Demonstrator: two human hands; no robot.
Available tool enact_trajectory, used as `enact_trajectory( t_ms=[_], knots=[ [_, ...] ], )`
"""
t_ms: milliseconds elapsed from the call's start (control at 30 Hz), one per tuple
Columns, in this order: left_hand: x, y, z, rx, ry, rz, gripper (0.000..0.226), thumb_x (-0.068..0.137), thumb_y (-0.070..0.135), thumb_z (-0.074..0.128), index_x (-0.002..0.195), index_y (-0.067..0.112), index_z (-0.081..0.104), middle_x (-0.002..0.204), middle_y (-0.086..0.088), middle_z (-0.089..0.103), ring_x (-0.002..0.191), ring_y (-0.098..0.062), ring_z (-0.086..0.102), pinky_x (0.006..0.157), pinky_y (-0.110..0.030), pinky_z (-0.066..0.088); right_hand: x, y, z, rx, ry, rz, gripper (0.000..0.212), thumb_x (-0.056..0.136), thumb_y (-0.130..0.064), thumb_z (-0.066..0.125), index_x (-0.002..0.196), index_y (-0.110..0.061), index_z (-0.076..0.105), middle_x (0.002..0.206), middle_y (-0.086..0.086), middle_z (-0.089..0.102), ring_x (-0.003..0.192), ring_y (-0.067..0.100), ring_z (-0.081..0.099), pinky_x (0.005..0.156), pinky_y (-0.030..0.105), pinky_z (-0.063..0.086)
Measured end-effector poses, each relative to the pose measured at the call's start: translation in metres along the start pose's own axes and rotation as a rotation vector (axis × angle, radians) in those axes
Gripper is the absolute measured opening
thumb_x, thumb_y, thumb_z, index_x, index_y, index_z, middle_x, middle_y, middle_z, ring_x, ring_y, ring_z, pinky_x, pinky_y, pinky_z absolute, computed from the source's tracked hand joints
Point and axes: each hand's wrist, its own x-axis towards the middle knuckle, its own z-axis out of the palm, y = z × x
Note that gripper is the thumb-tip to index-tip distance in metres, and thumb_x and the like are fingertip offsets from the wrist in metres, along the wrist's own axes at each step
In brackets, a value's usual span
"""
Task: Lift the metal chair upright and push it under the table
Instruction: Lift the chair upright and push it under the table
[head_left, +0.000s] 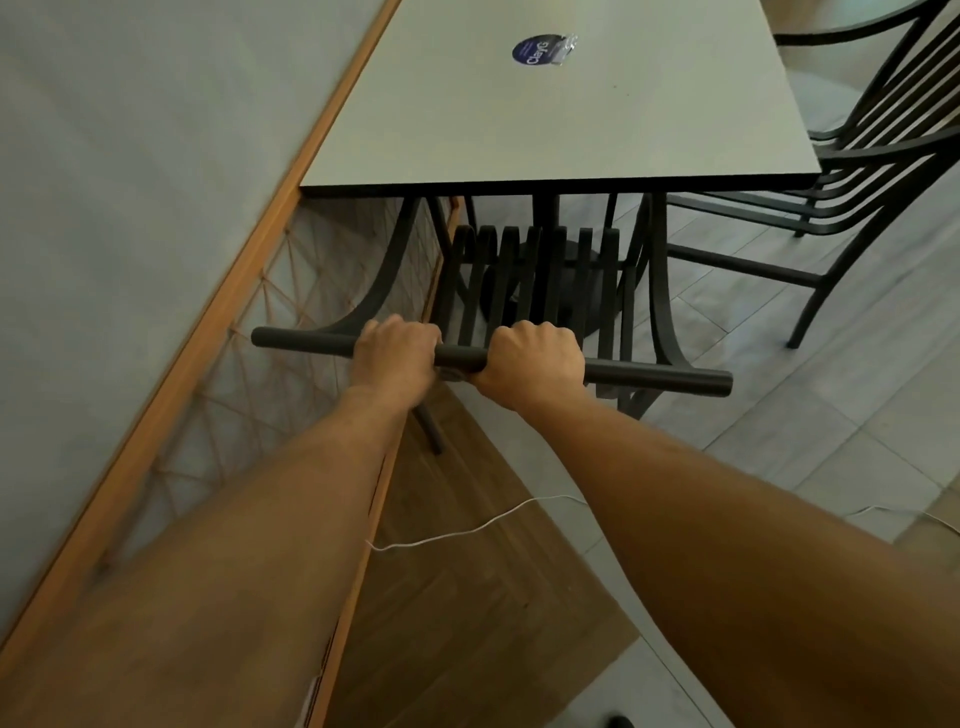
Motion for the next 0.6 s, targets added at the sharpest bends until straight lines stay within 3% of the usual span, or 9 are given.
enact_trajectory(
  t_ms=[67, 200, 400, 600],
  knots=[
    [0.009, -0.002, 0.0, -0.006, -0.009, 0.028, 0.048, 0.072, 0.029, 0.077, 0.069, 0.041, 0.03, 0.065, 0.016, 0.029, 0.068, -0.012, 0.034, 0.066, -0.035, 0.03, 0.009, 0.002, -0.001, -0.007, 0.009, 0.015, 0.043, 0.089, -0.057, 0.058, 0.085, -0.014, 0.059, 0.072, 0.005, 0.057, 0.063, 0.022, 0.057, 0.063, 0.038, 0.051],
    [0.027, -0.007, 0.001, -0.002, -0.032, 0.06, 0.037, 0.077, 0.031, 0.073, 0.072, 0.04, 0.037, 0.066, 0.015, 0.034, 0.069, -0.012, 0.037, 0.067, -0.035, 0.029, 0.024, 0.007, 0.0, -0.012, 0.098, -0.001, 0.046, 0.085, -0.061, 0.059, 0.072, -0.018, 0.049, 0.062, 0.001, 0.05, 0.052, 0.018, 0.047, 0.056, 0.036, 0.039],
    [0.057, -0.01, -0.004, -0.019, -0.06, 0.105, 0.038, 0.077, 0.032, 0.074, 0.07, 0.038, 0.037, 0.066, 0.013, 0.039, 0.069, -0.014, 0.041, 0.069, -0.037, 0.03, 0.048, 0.013, -0.004, -0.006, 0.118, 0.036, 0.041, 0.083, -0.057, 0.063, 0.075, -0.018, 0.053, 0.061, 0.001, 0.052, 0.052, 0.017, 0.049, 0.054, 0.034, 0.038],
    [0.065, -0.012, -0.003, -0.036, -0.076, 0.101, 0.036, 0.079, 0.03, 0.073, 0.072, 0.038, 0.038, 0.066, 0.011, 0.04, 0.068, -0.014, 0.042, 0.07, -0.037, 0.031, 0.059, 0.015, -0.005, -0.019, 0.126, 0.028, 0.044, 0.082, -0.057, 0.063, 0.065, -0.02, 0.046, 0.058, 0.0, 0.053, 0.048, 0.017, 0.051, 0.047, 0.032, 0.037]
  ],
)
